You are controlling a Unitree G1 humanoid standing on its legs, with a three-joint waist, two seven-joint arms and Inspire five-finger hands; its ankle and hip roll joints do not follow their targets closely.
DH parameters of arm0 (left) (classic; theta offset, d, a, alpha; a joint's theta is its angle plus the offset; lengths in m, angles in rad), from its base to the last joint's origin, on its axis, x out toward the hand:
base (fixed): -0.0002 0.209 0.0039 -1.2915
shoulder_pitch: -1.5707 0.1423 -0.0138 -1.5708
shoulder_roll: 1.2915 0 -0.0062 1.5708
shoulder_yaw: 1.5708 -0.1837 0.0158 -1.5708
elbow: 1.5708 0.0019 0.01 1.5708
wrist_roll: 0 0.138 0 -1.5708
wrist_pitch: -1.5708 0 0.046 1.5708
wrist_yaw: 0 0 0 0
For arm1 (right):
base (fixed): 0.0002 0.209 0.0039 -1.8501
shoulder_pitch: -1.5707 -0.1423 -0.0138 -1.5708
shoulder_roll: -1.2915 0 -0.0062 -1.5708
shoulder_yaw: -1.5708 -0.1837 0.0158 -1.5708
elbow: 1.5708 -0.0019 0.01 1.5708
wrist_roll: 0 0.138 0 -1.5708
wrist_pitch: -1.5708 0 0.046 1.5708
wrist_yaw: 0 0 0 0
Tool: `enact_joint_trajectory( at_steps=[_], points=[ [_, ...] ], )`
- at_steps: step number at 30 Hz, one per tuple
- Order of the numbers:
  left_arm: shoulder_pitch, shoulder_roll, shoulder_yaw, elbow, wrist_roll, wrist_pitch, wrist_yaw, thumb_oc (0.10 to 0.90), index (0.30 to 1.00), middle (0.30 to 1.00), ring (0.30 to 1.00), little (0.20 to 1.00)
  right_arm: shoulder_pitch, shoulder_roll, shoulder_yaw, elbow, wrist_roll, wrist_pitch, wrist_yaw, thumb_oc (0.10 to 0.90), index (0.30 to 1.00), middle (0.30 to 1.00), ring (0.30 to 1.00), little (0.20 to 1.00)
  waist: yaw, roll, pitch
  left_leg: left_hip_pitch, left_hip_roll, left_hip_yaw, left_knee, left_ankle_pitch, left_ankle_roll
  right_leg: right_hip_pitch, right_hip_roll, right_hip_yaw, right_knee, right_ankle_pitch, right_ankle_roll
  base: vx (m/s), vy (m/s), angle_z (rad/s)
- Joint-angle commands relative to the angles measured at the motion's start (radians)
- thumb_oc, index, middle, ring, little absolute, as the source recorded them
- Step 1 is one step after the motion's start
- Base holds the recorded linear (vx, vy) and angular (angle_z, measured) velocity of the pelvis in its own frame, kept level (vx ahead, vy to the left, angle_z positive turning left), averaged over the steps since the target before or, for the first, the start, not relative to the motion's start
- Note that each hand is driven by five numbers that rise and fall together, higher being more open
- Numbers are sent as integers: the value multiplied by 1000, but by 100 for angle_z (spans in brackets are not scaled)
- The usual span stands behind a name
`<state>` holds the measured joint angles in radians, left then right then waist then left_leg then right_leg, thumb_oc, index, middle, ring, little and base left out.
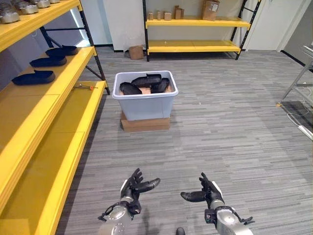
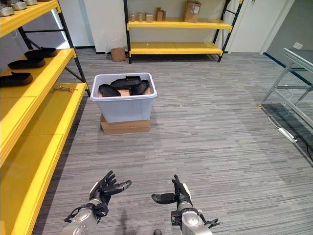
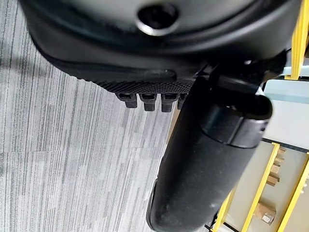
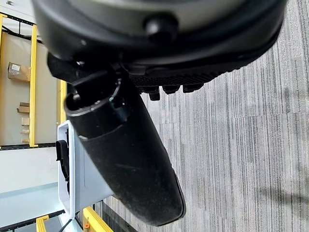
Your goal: Move parts from the plastic box to the shelf.
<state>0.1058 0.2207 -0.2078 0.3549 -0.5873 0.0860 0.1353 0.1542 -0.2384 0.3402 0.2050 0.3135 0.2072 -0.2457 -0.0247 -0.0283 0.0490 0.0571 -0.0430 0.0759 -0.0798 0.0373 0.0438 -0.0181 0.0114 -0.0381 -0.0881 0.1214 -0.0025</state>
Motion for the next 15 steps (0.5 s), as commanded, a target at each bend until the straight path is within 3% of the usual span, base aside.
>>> enact_joint_trajectory(
  at_steps=[1, 15],
  points=[
    [-64, 19, 15, 5, -28, -59, -58, 900, 1000, 1000, 1000, 1000, -59, 37, -27, -55, -46, -68, 16, 900, 1000, 1000, 1000, 1000, -3, -20, -39, -3, 19, -40, -7, -21, -33, 40, -60, 20, 1, -13, 61, 0, 0, 0],
    [-61, 19, 26, 14, -25, -64, -49, 900, 1000, 1000, 1000, 1000, -58, 29, -29, -53, -57, -66, 25, 900, 1000, 1000, 1000, 1000, -2, -17, -38, 2, 18, -36, -7, -23, -31, 41, -61, 26, 1, -11, 61, 0, 0, 0]
  ],
)
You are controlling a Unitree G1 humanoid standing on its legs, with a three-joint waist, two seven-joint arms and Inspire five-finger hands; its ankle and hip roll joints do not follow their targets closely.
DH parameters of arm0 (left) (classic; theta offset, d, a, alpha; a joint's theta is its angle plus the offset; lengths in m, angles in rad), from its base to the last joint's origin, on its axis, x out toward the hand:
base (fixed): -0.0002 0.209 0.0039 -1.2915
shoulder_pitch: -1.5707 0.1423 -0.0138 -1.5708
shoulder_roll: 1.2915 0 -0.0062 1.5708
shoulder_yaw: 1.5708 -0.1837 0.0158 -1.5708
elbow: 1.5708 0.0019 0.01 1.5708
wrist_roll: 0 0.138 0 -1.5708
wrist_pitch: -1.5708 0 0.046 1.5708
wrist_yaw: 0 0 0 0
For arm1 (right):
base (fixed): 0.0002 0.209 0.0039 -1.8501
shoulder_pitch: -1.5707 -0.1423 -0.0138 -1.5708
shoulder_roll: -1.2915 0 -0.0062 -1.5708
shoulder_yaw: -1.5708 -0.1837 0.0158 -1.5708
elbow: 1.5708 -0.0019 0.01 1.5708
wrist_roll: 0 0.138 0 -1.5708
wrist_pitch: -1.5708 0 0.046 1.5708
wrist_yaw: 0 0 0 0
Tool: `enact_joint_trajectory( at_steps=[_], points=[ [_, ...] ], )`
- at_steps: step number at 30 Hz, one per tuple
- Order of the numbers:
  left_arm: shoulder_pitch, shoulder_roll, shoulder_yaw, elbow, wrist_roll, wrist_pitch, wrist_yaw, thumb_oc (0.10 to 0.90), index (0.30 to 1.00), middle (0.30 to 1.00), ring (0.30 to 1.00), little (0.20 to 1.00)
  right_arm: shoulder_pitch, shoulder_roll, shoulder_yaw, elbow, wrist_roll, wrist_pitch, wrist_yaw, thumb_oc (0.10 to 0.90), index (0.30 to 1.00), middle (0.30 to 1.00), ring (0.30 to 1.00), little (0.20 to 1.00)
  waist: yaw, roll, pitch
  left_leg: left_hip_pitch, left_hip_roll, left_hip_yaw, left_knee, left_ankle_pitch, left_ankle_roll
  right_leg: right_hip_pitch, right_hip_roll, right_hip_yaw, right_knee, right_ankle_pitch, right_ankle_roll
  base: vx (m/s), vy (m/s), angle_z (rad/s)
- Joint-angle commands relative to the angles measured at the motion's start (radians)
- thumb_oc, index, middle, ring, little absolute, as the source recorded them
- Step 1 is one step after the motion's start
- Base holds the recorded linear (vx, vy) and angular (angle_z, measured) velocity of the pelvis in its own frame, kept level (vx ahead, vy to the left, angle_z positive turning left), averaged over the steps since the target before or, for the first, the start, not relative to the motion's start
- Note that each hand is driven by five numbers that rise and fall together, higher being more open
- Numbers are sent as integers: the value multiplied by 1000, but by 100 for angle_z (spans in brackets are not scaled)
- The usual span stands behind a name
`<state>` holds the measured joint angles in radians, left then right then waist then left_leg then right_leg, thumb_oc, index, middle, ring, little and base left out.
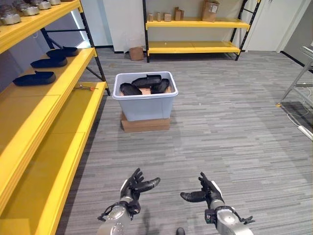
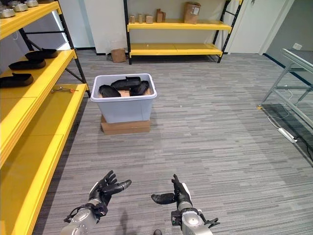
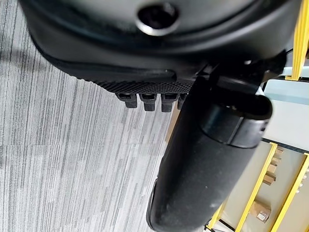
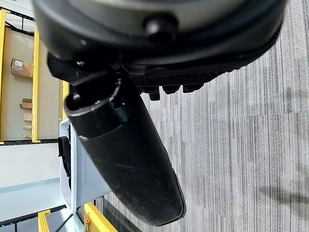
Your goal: Move parts from the plastic box to the shelf.
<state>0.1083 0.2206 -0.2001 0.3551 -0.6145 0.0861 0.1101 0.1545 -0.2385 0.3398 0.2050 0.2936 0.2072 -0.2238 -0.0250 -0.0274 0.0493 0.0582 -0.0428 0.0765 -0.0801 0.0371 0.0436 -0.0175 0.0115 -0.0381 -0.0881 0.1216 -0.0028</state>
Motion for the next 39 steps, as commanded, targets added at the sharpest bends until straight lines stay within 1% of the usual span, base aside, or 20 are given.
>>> enact_joint_trajectory(
  at_steps=[1, 14, 17, 19, 21, 22, 24, 25, 26, 27, 28, 29, 30, 31, 32, 34, 35, 36, 38, 39],
  points=[
    [-63, 18, 17, 15, 2, -65, -23, 900, 1000, 1000, 1000, 1000, -57, 30, -28, -53, -38, -66, 4, 900, 1000, 1000, 1000, 1000, -2, -18, -38, 1, 18, -37, -7, -23, -31, 41, -61, 25, 1, -10, 62, 0, 0, 0],
    [-62, 21, 16, 21, 17, -68, -37, 900, 1000, 1000, 1000, 1000, -57, 28, -26, -46, -42, -72, 18, 900, 1000, 1000, 1000, 1000, -2, -17, -34, 6, 18, -37, -7, -27, -30, 47, -61, 28, 1, -11, 63, 0, 0, 0],
    [-57, 28, 32, 11, 21, -75, -20, 900, 1000, 1000, 1000, 1000, -77, 30, -12, -36, -47, -73, 21, 900, 1000, 1000, 1000, 1000, 3, -16, -20, 18, 17, -35, -7, -32, -16, 49, -59, 38, 1, 0, 60, -6, 13, -2],
    [-57, 39, 43, 0, 10, -79, -9, 900, 1000, 1000, 1000, 1000, -103, 26, -4, -28, -40, -80, 21, 900, 1000, 1000, 1000, 1000, 17, -18, 8, 16, 19, -33, 16, -31, 3, 10, -59, 55, 83, -28, 47, -66, 62, -31],
    [-61, 42, 48, 1, -6, -77, -15, 900, 1000, 1000, 1000, 1000, -101, 28, -13, -29, -31, -87, 19, 900, 1000, 1000, 1000, 1000, 18, -19, 27, -16, 11, -40, 60, -48, 18, -52, -60, 36, 209, -61, 54, -74, 116, -39],
    [-65, 39, 49, 8, -2, -79, -14, 900, 1000, 1000, 1000, 1000, -81, 38, -24, -27, -24, -95, 13, 900, 1000, 1000, 1000, 1000, 8, -14, 46, -18, 1, -53, 71, -50, 27, -151, -72, 31, 422, 15, 93, -25, 137, -13],
    [-73, 42, 37, 12, 3, -76, -18, 900, 1000, 1000, 1000, 1000, -63, 41, -31, -33, -20, -97, 9, 900, 1000, 1000, 1000, 1000, -9, -4, 64, -11, 6, -69, 73, -48, 30, -201, -59, 45, 547, 59, 105, 50, 102, 40],
    [-76, 40, 30, 16, 19, -75, -26, 900, 1000, 1000, 1000, 1000, -45, 43, -34, -41, -28, -96, 13, 900, 1000, 1000, 1000, 1000, -27, 2, 65, 24, 5, -88, 50, -54, 27, -239, -59, 51, 546, 72, 109, 208, 48, 86],
    [-76, 31, 34, 22, 15, -81, -24, 900, 1000, 1000, 1000, 1000, -47, 45, -29, -43, -31, -96, 16, 900, 1000, 1000, 1000, 1000, -39, 6, 68, 64, 5, -100, 21, -60, 22, -289, -75, 47, 465, 85, 104, 352, 11, 84],
    [-80, 25, 43, 24, 6, -91, -15, 900, 1000, 1000, 1000, 1000, -58, 43, -29, -44, -35, -99, 15, 900, 1000, 1000, 1000, 1000, -42, 4, 78, 112, 1, -99, -7, -77, 17, -288, -108, 10, 333, 99, 106, 346, -40, 53],
    [-88, 18, 45, 33, 0, -96, -10, 900, 1000, 1000, 1000, 1000, -71, 40, -26, -35, -40, -98, 14, 900, 1000, 1000, 1000, 1000, -44, -2, 84, 130, -5, -102, -7, -93, 14, -289, -120, -8, 241, 116, 110, 398, -83, 2],
    [-110, 8, 41, 41, -12, -103, -4, 900, 1000, 1000, 1000, 1000, -95, 44, -21, -20, -41, -99, 9, 900, 1000, 1000, 1000, 1000, -59, -3, 98, 168, -3, -118, -7, -117, 6, -298, -113, 7, 136, 149, 124, 327, -81, -20],
    [-117, 2, 37, 48, -15, -107, 1, 900, 1000, 1000, 1000, 1000, -105, 42, -15, -18, -42, -100, 6, 900, 1000, 1000, 1000, 1000, -65, -2, 101, 186, 2, -120, -7, -126, 3, -302, -105, 16, 113, 163, 134, 306, -73, -19],
    [-120, -2, 33, 45, -17, -107, -1, 900, 1000, 1000, 1000, 1000, -103, 39, -13, -24, -45, -99, 10, 900, 1000, 1000, 1000, 1000, -67, -4, 96, 201, 6, -122, -7, -130, -2, -283, -95, 27, 101, 149, 129, 253, -69, 37],
    [-116, -12, 34, 55, -17, -109, -4, 900, 1000, 1000, 1000, 1000, -108, 34, -6, -16, -54, -97, 17, 900, 1000, 1000, 1000, 1000, -61, -11, 79, 218, 9, -116, -7, -141, -5, -251, -91, 7, 91, 156, 124, 337, -133, 42],
    [-130, -26, 22, 67, -41, -110, -3, 900, 1000, 1000, 1000, 1000, -122, 20, -12, -13, -48, -103, 15, 900, 1000, 1000, 1000, 1000, -65, -7, 44, 216, 36, -127, -6, -122, -20, -231, -64, 17, 112, 150, 106, 347, -183, 37],
    [-137, -30, 11, 67, -38, -107, -8, 900, 1000, 1000, 1000, 1000, -127, 4, -16, -26, -55, -108, 17, 900, 1000, 1000, 1000, 1000, -73, 0, 32, 213, 60, -136, 1, -118, -33, -225, -58, -14, 114, 128, 93, 329, -231, 28],
    [-151, -28, -4, 70, -37, -102, -8, 900, 1000, 1000, 1000, 1000, -128, -4, -23, -28, -44, -114, 9, 900, 1000, 1000, 1000, 1000, -81, 3, 26, 198, 85, -148, 42, -106, -46, -219, -51, -23, 120, 101, 73, 322, -238, 55],
    [-161, -27, -8, 72, -42, -102, -6, 900, 1000, 1000, 1000, 1000, -132, -16, -26, -28, -45, -116, 7, 900, 1000, 1000, 1000, 1000, -89, 2, 25, 174, 106, -148, 109, -96, -61, -207, -47, -36, 119, 78, 56, 331, -238, 62],
    [-149, -31, -1, 71, -48, -103, -9, 900, 1000, 1000, 1000, 1000, -115, -37, -29, -30, -49, -120, 14, 900, 1000, 1000, 1000, 1000, -81, -29, 35, 63, 114, -120, 418, 3, -91, -131, -45, -50, 89, 45, 17, 329, -238, 36]
  ],
)
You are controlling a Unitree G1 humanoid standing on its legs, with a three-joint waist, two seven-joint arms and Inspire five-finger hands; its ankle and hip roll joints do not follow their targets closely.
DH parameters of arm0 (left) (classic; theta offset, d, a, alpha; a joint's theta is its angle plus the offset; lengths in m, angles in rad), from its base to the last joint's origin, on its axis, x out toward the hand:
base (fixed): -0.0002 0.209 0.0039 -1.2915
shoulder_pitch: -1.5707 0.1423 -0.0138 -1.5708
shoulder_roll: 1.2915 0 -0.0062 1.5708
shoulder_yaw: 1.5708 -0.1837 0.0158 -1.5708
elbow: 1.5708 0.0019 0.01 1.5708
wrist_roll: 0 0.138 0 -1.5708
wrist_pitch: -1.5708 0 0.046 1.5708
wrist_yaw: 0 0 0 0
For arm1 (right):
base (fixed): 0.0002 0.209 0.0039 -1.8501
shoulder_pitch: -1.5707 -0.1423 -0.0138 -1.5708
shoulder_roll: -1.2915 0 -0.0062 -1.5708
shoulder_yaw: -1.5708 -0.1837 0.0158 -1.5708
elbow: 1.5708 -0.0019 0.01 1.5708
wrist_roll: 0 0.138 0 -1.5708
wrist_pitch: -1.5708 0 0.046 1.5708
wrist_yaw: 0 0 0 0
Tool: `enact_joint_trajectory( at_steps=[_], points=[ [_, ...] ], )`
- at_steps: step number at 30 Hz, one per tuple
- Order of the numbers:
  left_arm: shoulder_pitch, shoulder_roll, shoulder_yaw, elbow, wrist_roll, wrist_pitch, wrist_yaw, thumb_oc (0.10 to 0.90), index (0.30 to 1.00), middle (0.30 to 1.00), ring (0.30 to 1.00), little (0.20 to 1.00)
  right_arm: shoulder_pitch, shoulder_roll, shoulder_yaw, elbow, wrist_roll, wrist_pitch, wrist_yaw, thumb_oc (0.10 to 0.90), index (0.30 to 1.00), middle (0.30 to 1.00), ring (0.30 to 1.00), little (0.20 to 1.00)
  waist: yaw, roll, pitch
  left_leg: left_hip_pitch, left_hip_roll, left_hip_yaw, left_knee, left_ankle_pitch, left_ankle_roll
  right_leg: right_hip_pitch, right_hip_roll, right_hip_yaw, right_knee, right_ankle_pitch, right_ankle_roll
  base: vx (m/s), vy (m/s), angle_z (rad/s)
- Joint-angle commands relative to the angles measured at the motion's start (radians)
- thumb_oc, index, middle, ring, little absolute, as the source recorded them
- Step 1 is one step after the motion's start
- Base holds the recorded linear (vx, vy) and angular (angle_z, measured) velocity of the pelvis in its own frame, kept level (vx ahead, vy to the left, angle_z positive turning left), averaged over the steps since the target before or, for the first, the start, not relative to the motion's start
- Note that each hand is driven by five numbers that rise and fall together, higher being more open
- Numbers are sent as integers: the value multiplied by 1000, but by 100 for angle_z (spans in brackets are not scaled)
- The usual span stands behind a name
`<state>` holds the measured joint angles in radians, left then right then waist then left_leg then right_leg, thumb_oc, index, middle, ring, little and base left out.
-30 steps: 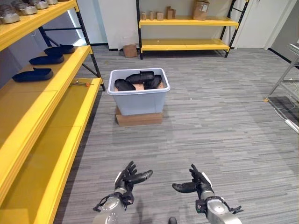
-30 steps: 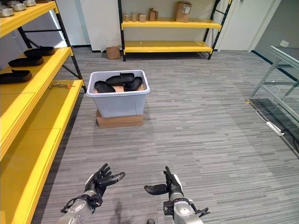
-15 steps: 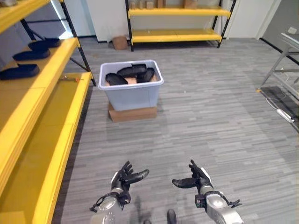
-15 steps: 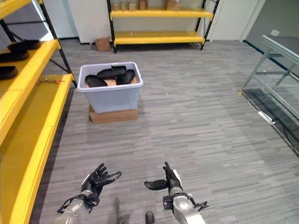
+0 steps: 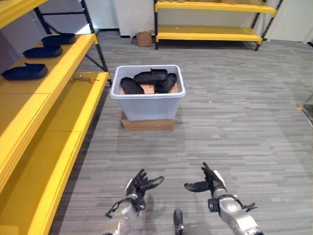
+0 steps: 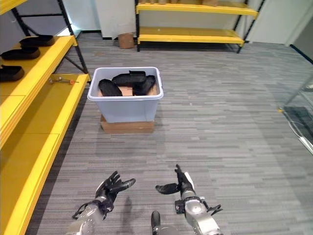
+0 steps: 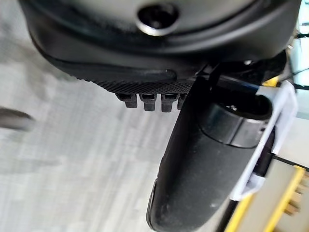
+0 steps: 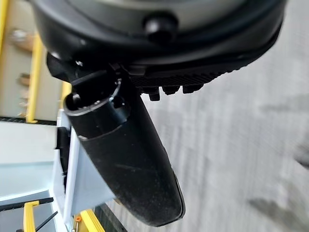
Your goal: Move parts from the plastic box to the shelf.
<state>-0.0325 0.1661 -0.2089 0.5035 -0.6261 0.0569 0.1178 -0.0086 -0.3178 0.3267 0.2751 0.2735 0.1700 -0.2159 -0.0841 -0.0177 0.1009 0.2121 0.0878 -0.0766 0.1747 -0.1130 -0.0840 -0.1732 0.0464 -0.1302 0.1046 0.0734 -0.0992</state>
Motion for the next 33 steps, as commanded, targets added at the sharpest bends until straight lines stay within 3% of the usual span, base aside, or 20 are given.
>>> enact_joint_trajectory(
  at_steps=[1, 2, 3, 4, 5, 6, 8, 11, 13, 15, 16, 20, 27, 30, 31, 33],
  points=[
    [-8, 24, 8, -78, -36, -74, -17, 900, 1000, 1000, 1000, 1000, 48, 43, -17, -100, -28, -83, 6, 900, 1000, 1000, 1000, 1000, -23, -37, -17, -95, -16, 32, 170, 149, 36, 24, -79, 41, -103, 94, 113, 309, -257, 15],
    [-2, 25, 11, -87, -38, -72, -19, 900, 1000, 1000, 1000, 1000, 53, 35, -22, -107, -32, -84, 10, 900, 1000, 1000, 1000, 1000, -15, -49, -9, -148, -23, 35, 273, 183, 37, 46, -80, 39, -111, 85, 101, 151, -195, 1],
    [15, 24, 15, -86, -40, -68, -28, 900, 1000, 1000, 1000, 1000, 61, 14, -24, -118, -51, -79, 23, 900, 1000, 1000, 1000, 1000, 15, -81, 22, -281, -62, 39, 564, 230, 59, 97, -85, 56, -119, 66, 64, 240, -238, -11],
    [27, 20, 17, -85, -42, -65, -30, 900, 1000, 1000, 1000, 1000, 67, 10, -30, -123, -62, -73, 26, 900, 1000, 1000, 1000, 1000, 23, -99, 26, -343, -59, 70, 570, 220, 81, 123, -100, 67, -124, 51, 59, 230, -171, 3],
    [30, 20, 19, -87, -40, -64, -31, 900, 1000, 1000, 1000, 1000, 71, 9, -37, -124, -64, -72, 23, 900, 1000, 1000, 1000, 1000, 34, -95, 37, -397, -48, 95, 544, 185, 86, 142, -98, 73, -125, 50, 62, 122, -33, 8],
    [30, 21, 19, -87, -40, -64, -31, 900, 1000, 1000, 1000, 1000, 70, 9, -37, -124, -64, -72, 24, 900, 1000, 1000, 1000, 1000, 33, -97, 34, -399, -51, 95, 541, 189, 86, 138, -102, 72, -125, 50, 63, 86, 34, -21],
    [38, 30, 24, -90, -33, -64, -33, 900, 1000, 1000, 1000, 1000, 71, 12, -51, -133, -64, -73, 19, 900, 1000, 1000, 1000, 1000, 47, -106, 42, -438, -28, 141, 365, 161, 89, 171, -116, 78, -136, 43, 77, 146, 77, -37],
    [47, 36, 28, -77, -29, -69, -33, 900, 1000, 1000, 1000, 1000, 76, 23, -54, -120, -74, -81, 16, 900, 1000, 1000, 1000, 1000, 73, -92, 45, -434, -9, 156, 61, 197, 74, 205, -109, 88, -134, 2, 90, 217, 139, -23],
    [55, 36, 36, -72, -43, -77, -23, 900, 1000, 1000, 1000, 1000, 80, 31, -53, -116, -84, -81, 18, 900, 1000, 1000, 1000, 1000, 95, -69, 47, -458, 2, 118, -42, 283, 35, 247, -99, 97, -124, -30, 95, 278, 164, 3],
    [60, 36, 41, -76, -51, -78, -21, 900, 1000, 1000, 1000, 1000, 83, 35, -50, -117, -92, -80, 21, 900, 1000, 1000, 1000, 1000, 98, -64, 41, -428, -14, 101, -59, 250, 48, 250, -102, 101, -117, -38, 102, 222, 151, -15],
    [68, 40, 47, -81, -55, -81, -14, 900, 1000, 1000, 1000, 1000, 84, 42, -54, -114, -96, -81, 23, 900, 1000, 1000, 1000, 1000, 98, -58, 21, -367, -22, 110, -109, 233, 54, 252, -102, 102, -120, -39, 107, 224, 154, -44],
    [82, 49, 59, -102, -63, -76, -11, 900, 1000, 1000, 1000, 1000, 91, 48, -71, -125, -101, -83, 25, 900, 1000, 1000, 1000, 1000, 112, -62, 6, -325, -44, 136, -78, 171, 84, 281, -131, 112, -115, -61, 122, 230, 157, -27],
    [69, 60, 77, -101, -75, -76, 3, 900, 1000, 1000, 1000, 1000, 55, 53, -65, -108, -115, -85, 26, 900, 1000, 1000, 1000, 1000, 130, -72, 18, -371, -60, 160, 68, 60, 122, 266, -164, 124, -28, -104, 136, 120, 117, -5],
    [66, 63, 84, -104, -81, -74, 5, 900, 1000, 1000, 1000, 1000, 49, 59, -61, -106, -128, -84, 30, 900, 1000, 1000, 1000, 1000, 140, -67, 17, -350, -72, 162, 50, 45, 145, 215, -173, 120, 86, -75, 160, 127, 143, -30],
    [66, 68, 82, -108, -79, -76, 10, 900, 1000, 1000, 1000, 1000, 51, 61, -59, -115, -137, -84, 32, 900, 1000, 1000, 1000, 1000, 134, -57, 29, -319, -75, 165, 26, 47, 161, 143, -175, 110, 244, 3, 181, 77, 133, -15],
    [64, 75, 73, -116, -74, -75, 8, 900, 1000, 1000, 1000, 1000, 64, 62, -57, -126, -145, -84, 35, 900, 1000, 1000, 1000, 1000, 117, -42, 42, -276, -73, 154, -14, 53, 165, 83, -147, 107, 364, 27, 185, 140, 139, -2]
  ],
)
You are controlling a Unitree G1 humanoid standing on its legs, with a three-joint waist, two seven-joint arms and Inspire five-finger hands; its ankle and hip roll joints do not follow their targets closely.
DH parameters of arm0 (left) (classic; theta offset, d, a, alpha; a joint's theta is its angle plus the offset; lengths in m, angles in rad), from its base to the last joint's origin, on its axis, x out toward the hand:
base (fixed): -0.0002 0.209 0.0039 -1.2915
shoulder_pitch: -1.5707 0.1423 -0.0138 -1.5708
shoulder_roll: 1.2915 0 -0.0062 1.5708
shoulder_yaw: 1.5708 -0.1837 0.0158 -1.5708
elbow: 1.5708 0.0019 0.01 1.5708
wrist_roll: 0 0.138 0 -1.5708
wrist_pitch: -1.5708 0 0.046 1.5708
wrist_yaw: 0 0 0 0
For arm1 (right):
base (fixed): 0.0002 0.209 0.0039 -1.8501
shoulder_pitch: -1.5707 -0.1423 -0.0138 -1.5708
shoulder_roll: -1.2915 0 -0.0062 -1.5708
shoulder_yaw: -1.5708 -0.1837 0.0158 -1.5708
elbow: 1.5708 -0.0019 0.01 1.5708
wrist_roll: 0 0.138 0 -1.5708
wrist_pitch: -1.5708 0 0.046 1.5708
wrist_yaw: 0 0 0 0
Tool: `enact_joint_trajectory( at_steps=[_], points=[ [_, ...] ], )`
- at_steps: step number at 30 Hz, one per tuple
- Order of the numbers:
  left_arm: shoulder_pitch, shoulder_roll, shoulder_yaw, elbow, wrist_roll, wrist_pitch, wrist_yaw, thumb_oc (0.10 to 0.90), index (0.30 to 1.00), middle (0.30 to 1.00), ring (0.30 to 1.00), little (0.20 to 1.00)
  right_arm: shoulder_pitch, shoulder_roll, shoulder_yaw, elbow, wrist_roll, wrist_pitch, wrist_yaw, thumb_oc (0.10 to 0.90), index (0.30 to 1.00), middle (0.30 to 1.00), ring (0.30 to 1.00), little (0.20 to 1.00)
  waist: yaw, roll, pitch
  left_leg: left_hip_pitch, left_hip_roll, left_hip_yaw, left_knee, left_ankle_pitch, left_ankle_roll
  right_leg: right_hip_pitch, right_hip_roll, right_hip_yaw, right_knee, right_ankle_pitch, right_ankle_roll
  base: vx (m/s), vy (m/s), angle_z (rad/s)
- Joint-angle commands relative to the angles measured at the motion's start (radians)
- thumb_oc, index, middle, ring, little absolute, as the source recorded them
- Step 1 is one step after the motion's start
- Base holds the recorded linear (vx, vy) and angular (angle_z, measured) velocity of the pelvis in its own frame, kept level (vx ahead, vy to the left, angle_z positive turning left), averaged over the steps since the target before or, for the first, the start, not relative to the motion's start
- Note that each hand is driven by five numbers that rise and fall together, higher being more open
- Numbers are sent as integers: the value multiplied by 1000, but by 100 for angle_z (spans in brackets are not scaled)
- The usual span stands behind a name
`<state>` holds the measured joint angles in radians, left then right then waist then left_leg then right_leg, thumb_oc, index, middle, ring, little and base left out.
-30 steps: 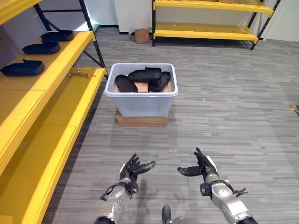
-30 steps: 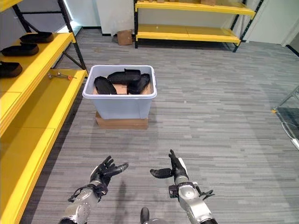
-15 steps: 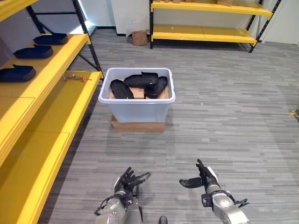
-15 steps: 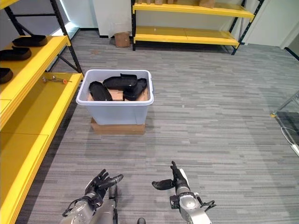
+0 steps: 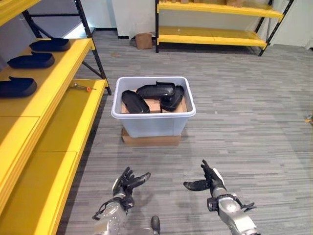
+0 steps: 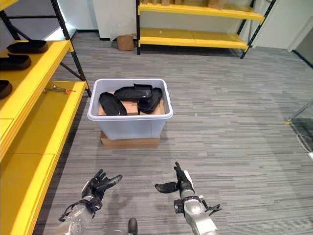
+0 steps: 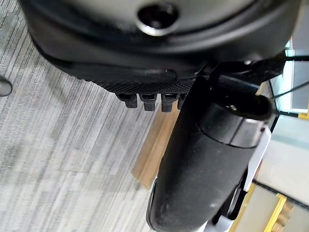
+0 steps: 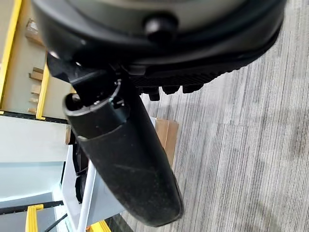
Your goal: Move parts from the plastic box to the shelf.
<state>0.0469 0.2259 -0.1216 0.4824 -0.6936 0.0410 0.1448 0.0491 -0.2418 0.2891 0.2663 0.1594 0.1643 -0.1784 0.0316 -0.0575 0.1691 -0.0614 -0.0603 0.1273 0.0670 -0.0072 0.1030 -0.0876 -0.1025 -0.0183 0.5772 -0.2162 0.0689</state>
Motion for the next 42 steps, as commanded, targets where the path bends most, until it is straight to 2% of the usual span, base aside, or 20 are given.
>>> enact_joint_trajectory(
  at_steps=[1, 4, 7, 10, 14, 18, 21, 23, 26, 28, 29, 30, 33, 34, 35, 36, 37, 39, 40, 42],
  points=[
    [-14, 14, -14, -94, -3, -59, -20, 900, 1000, 1000, 1000, 1000, 12, -12, -19, -122, -35, -78, -1, 900, 1000, 1000, 1000, 1000, -5, 2, -22, 20, 72, -54, 80, -51, -22, -28, 4, -16, -95, 321, 17, 165, 91, 5],
    [-20, 12, -23, -85, 1, -61, -20, 900, 1000, 1000, 1000, 1000, 20, -13, -19, -122, -31, -79, -6, 900, 1000, 1000, 1000, 1000, -42, 11, -3, 82, 57, -76, 37, -54, -23, -134, 31, -9, -157, 332, 6, 169, 56, 16],
    [-25, -5, -4, -65, -19, -72, -8, 900, 1000, 1000, 1000, 1000, 11, -19, -17, -107, -24, -81, -17, 900, 1000, 1000, 1000, 1000, -60, 7, 19, 154, 38, -73, 24, -106, -39, -160, -30, -53, -391, 375, 13, 279, -39, 20],
    [-17, -21, -2, -60, -19, -76, -13, 900, 1000, 1000, 1000, 1000, 6, -30, -11, -111, -42, -74, -9, 900, 1000, 1000, 1000, 1000, -78, 17, 22, 209, 34, -87, 17, -118, -53, -176, -29, -66, -481, 422, 27, 284, -63, 11],
    [4, -30, -22, -53, 2, -63, -41, 900, 1000, 1000, 1000, 1000, 31, -43, -8, -119, -46, -77, 9, 900, 1000, 1000, 1000, 1000, -97, 22, -23, 256, 56, -101, 25, -114, -76, -134, 6, -44, -481, 414, 3, 308, -117, 21],
    [2, -33, -33, -76, -14, -67, -36, 900, 1000, 1000, 1000, 1000, 34, -58, -10, -131, -25, -93, 6, 900, 1000, 1000, 1000, 1000, -109, 47, -57, 265, 114, -122, 41, -67, -109, -115, 41, -83, -449, 351, -33, 258, -171, 34],
    [-9, -33, -36, -74, -18, -72, -31, 900, 1000, 1000, 1000, 1000, 31, -66, -7, -131, -29, -92, 4, 900, 1000, 1000, 1000, 1000, -114, 52, -61, 260, 132, -125, 56, -52, -119, -111, 53, -87, -444, 328, -44, 180, -148, 8],
    [-21, -34, -35, -70, -15, -75, -29, 900, 1000, 1000, 1000, 1000, 29, -73, -5, -126, -35, -93, 4, 900, 1000, 1000, 1000, 1000, -116, 55, -63, 248, 151, -129, 91, -12, -128, -98, 66, -89, -441, 304, -60, 147, -109, 4],
    [-26, -38, -35, -70, -28, -79, -24, 900, 1000, 1000, 1000, 1000, 22, -85, -13, -120, -39, -94, -5, 900, 1000, 1000, 1000, 1000, -108, 40, -61, 182, 165, -128, 255, 68, -134, -62, 75, -90, -449, 282, -88, 164, -146, 1],
    [-25, -41, -39, -64, -31, -81, -28, 900, 1000, 1000, 1000, 1000, 20, -96, -17, -124, -44, -95, -5, 900, 1000, 1000, 1000, 1000, -92, 24, -48, 110, 127, -155, 405, 101, -130, -29, 77, -80, -457, 273, -107, 163, -135, -4],
    [-19, -37, -46, -67, -34, -79, -27, 900, 1000, 1000, 1000, 1000, 21, -107, -29, -129, -48, -93, -10, 900, 1000, 1000, 1000, 1000, -80, 5, -32, 29, 110, -121, 418, 91, -111, 1, 63, -74, -466, 266, -112, 135, -82, -15],
    [-19, -37, -46, -67, -34, -79, -27, 900, 1000, 1000, 1000, 1000, 21, -107, -30, -129, -48, -93, -10, 900, 1000, 1000, 1000, 1000, -78, 7, -30, 29, 113, -121, 424, 86, -111, 3, 65, -74, -465, 265, -112, 145, -61, 2],
    [-20, -30, -59, -63, -23, -75, -34, 900, 1000, 1000, 1000, 1000, 21, -111, -53, -132, -51, -89, -26, 900, 1000, 1000, 1000, 1000, -64, -16, -10, -94, 140, -28, 319, 41, -92, 57, 34, -75, -485, 243, -100, 158, 47, 17],
    [-17, -25, -66, -58, -14, -74, -39, 900, 1000, 1000, 1000, 1000, 19, -107, -58, -124, -53, -89, -33, 900, 1000, 1000, 1000, 1000, -51, -18, -5, -142, 159, -16, 244, 56, -101, 78, 35, -67, -486, 228, -97, 185, 85, 29],
    [-17, -25, -66, -58, -14, -74, -39, 900, 1000, 1000, 1000, 1000, 20, -107, -58, -124, -53, -89, -33, 900, 1000, 1000, 1000, 1000, -50, -19, -3, -139, 158, -15, 243, 55, -101, 81, 34, -66, -486, 226, -96, 302, 153, 27],
    [-4, -18, -61, -56, -7, -75, -44, 900, 1000, 1000, 1000, 1000, 17, -104, -59, -117, -56, -90, -36, 900, 1000, 1000, 1000, 1000, -24, -7, 0, -195, 168, -42, 143, 133, -128, 120, 43, -48, -491, 213, -93, 184, 96, -9],
    [-3, -18, -61, -56, -7, -75, -44, 900, 1000, 1000, 1000, 1000, 17, -104, -59, -117, -56, -90, -36, 900, 1000, 1000, 1000, 1000, -24, -8, 3, -192, 168, -42, 142, 132, -128, 123, 42, -48, -492, 212, -93, 261, 139, -18],
    [2, -9, -52, -55, -5, -74, -46, 900, 1000, 1000, 1000, 1000, 18, -99, -60, -113, -60, -91, -31, 900, 1000, 1000, 1000, 1000, -13, 0, 2, -198, 181, -64, 87, 181, -149, 149, 45, -34, -491, 201, -86, 213, 151, -42],
    [8, -8, -48, -63, -8, -71, -48, 900, 1000, 1000, 1000, 1000, 24, -93, -60, -125, -66, -88, -21, 900, 1000, 1000, 1000, 1000, -13, 6, -6, -154, 174, -53, 59, 152, -141, 158, 43, -31, -483, 187, -73, 266, 224, -58],
    [4, -2, -46, -57, 2, -73, -50, 900, 1000, 1000, 1000, 1000, 32, -82, -65, -125, -70, -91, -20, 900, 1000, 1000, 1000, 1000, -17, 13, -20, -113, 162, -37, 10, 141, -130, 155, 34, -33, -475, 187, -59, 222, 206, -44]
  ],
)
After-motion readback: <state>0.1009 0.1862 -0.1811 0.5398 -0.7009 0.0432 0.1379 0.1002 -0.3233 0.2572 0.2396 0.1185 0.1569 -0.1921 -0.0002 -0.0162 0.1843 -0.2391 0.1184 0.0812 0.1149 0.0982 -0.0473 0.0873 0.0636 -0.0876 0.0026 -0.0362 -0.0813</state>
